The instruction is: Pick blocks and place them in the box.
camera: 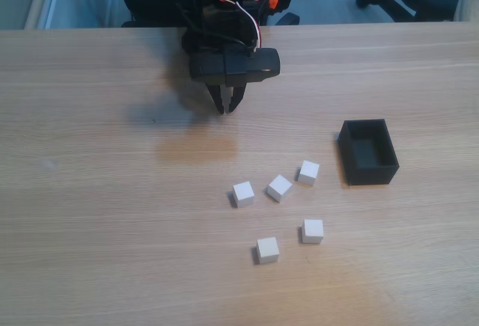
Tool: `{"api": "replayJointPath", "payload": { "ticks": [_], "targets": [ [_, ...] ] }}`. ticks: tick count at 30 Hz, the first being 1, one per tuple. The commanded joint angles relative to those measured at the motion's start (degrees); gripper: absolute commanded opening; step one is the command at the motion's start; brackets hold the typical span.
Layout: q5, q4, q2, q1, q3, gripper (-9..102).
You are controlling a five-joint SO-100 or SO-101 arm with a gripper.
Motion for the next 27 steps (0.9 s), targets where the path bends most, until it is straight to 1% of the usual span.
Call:
{"api": "replayJointPath", "payload": {
  "ticks": [1,27],
  "targets": [
    [-1.5,3.2,1.4,4.0,3.6,0],
    [-0.5,3.0,1.4,3.7,3.5,0]
  ]
}}
